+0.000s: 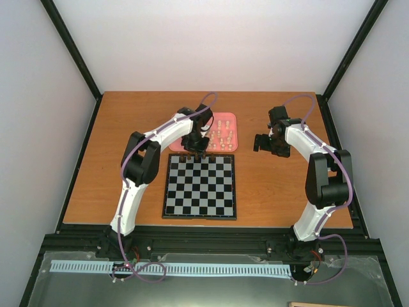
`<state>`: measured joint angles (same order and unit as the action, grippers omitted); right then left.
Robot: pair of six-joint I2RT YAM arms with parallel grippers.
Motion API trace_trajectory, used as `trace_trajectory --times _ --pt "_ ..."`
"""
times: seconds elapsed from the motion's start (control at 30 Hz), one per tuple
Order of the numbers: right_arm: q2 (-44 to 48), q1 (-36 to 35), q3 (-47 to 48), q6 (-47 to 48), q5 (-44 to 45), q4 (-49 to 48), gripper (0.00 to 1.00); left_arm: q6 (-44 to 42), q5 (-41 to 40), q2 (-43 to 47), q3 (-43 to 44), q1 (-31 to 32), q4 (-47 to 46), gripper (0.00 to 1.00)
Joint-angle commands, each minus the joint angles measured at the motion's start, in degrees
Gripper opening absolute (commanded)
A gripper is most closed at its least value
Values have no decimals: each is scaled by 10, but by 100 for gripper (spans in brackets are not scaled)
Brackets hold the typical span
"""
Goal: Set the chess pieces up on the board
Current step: Adjust the chess piece on the chessboard.
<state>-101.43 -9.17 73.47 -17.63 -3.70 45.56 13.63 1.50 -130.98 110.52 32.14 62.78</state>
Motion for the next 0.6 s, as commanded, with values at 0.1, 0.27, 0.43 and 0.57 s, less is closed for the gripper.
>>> trace_trajectory --times 0.1,0.27,0.43,0.57 --pt "-13 -5 7 0 1 -1 100 -10 4 -1 9 0 -6 41" --pt "-14 -5 9 0 0 -2 100 -10 9 1 8 0 -6 41" --pt "-16 -5 10 -1 -2 -3 100 -10 10 4 4 0 -6 41" --pt "-17 -5 10 -2 -4 -4 100 -10 11 6 -2 0 -6 41"
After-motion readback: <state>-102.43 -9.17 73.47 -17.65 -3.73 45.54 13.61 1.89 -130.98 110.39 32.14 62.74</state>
